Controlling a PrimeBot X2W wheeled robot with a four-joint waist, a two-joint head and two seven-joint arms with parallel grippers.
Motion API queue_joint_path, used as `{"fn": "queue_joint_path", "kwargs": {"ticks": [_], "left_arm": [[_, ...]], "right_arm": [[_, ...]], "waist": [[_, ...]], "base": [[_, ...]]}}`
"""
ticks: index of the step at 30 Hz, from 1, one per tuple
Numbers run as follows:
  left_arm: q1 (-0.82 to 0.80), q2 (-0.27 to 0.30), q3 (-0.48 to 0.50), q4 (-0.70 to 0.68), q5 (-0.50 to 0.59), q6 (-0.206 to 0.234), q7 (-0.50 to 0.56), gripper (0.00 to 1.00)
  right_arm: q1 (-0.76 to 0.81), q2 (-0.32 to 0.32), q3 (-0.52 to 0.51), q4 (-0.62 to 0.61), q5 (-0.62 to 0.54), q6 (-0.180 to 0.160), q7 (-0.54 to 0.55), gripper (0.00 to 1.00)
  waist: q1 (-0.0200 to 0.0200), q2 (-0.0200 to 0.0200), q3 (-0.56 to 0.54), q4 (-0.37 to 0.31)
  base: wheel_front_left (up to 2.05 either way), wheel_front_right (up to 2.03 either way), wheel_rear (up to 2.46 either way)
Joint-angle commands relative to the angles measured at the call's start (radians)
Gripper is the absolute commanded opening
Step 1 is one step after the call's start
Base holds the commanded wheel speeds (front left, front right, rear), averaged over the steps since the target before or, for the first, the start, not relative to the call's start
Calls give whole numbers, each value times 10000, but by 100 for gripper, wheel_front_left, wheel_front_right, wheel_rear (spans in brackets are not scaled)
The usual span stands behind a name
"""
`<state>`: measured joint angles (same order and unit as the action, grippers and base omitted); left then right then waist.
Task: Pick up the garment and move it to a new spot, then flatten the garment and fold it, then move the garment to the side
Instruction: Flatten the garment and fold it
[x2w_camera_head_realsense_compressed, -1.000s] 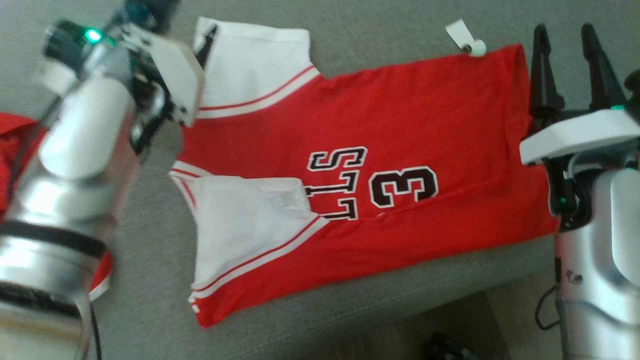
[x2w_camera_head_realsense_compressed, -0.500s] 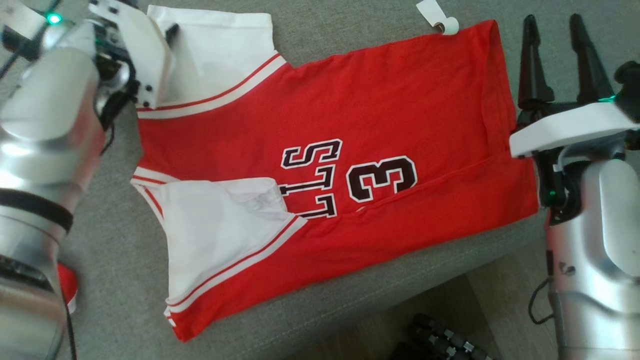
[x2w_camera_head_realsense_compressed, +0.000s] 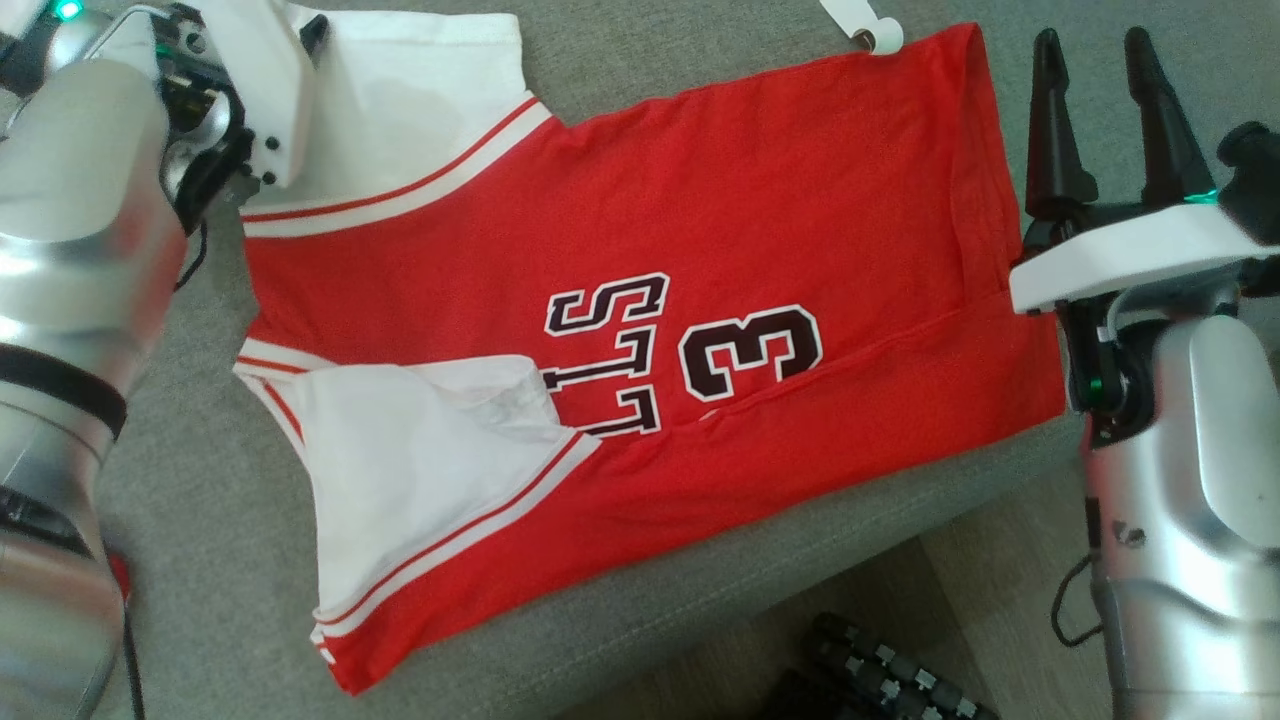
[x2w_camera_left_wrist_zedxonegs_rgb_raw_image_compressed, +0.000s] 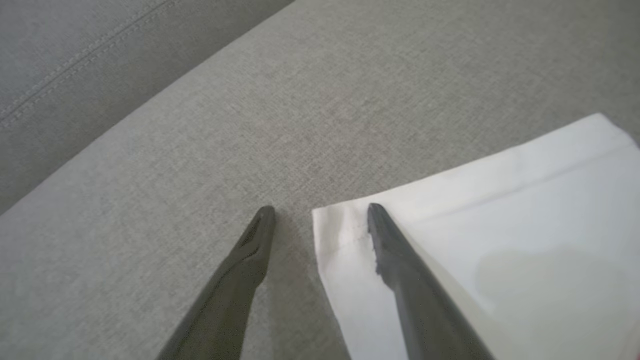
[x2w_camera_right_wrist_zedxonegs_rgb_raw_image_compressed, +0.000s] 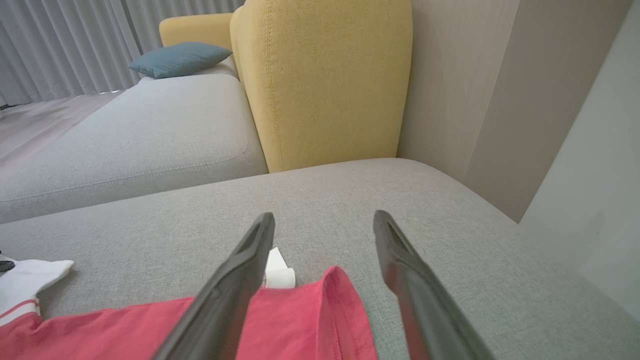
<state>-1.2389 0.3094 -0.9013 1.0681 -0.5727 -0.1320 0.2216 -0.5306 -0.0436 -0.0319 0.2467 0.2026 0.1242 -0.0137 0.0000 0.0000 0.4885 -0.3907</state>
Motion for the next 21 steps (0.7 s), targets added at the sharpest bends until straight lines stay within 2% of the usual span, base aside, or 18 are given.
{"fn": "queue_joint_path", "kwargs": {"ticks": [1, 2, 6, 11, 15, 21], "left_arm": [[-315, 211, 16, -118, -61, 14, 159, 79], [-290, 193, -144, -198, -200, 14, 303, 0], [-275, 312, -565, -609, -799, 14, 350, 0], [-304, 269, -667, -1018, -1350, 14, -618, 0], [-378, 99, -827, -1429, -1566, 14, -1615, 0], [-350, -38, -1246, -2165, -1663, 14, -2185, 0]], "right_arm": [[-320, -66, 195, -288, 33, 65, -81, 100], [-335, -66, 183, -271, 22, 65, -84, 100], [-414, -66, 38, -141, -94, 65, -64, 100], [-608, -112, -248, 202, -37, 65, 189, 100], [-1005, -595, -392, 840, 212, 65, 735, 100], [-1476, -1562, -195, 2366, 169, 65, 1449, 100]], "waist": [[0, 0, 10, -4], [0, 0, 17, 1], [0, 0, -56, 112], [0, 0, -340, 499], [0, 0, -582, 1072], [0, 0, -673, 1705]], "base": [[0, 0, 0], [0, 0, 0], [0, 0, 0], [0, 0, 0], [0, 0, 0], [0, 0, 0]]}}
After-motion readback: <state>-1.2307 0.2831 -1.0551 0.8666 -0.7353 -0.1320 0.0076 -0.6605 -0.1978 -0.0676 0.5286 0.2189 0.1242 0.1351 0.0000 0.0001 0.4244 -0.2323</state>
